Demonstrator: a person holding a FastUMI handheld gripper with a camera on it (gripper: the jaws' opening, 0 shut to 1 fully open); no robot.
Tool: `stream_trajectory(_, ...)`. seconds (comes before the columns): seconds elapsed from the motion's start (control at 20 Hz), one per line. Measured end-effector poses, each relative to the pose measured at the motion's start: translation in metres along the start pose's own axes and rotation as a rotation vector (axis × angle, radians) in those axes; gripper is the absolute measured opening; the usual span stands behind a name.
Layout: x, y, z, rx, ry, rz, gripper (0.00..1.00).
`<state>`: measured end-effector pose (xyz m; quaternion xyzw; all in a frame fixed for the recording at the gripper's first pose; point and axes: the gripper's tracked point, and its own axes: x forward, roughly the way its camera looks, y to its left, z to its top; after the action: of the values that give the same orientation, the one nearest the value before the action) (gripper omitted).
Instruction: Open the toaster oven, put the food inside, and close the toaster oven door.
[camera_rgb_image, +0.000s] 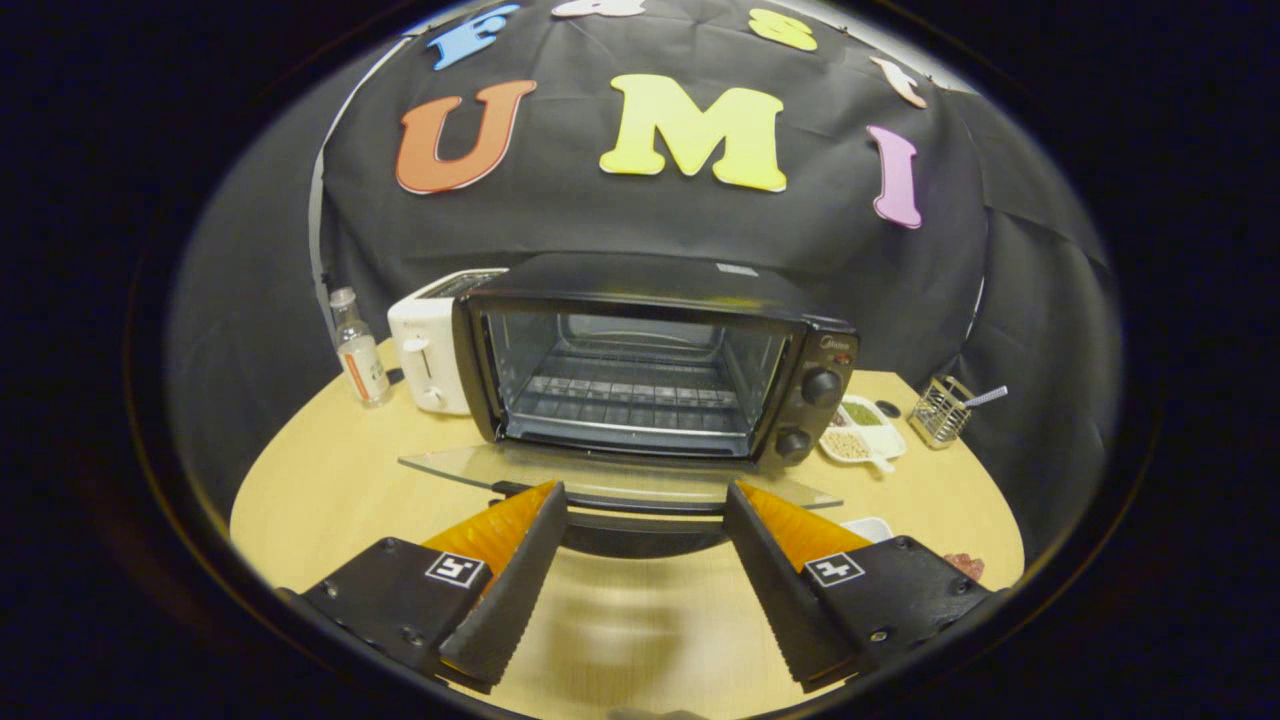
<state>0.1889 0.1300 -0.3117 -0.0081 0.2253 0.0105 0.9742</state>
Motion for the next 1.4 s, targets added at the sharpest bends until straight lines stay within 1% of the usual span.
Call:
stream_trajectory(0.35, -0.001, 0.003, -0.043, -0.03, 0.077, 0.003, 1.0)
stream_trajectory(0.65, 0.01, 0.007, -0.088, -0.029, 0.181, 0.01, 1.0)
stream_trajectory(0.95, 0.012, 0.006, -0.1, -0.041, 0.205, 0.014, 1.0)
stream_trajectory(1.1, -0.001, -0.002, -0.084, -0.042, 0.171, 0.027, 1.0)
stream_trajectory(1.2, -0.016, -0.021, -0.066, -0.035, 0.137, 0.02, 1.0)
stream_trajectory(1.4, -0.051, -0.092, -0.015, -0.047, 0.028, -0.031, 1.0)
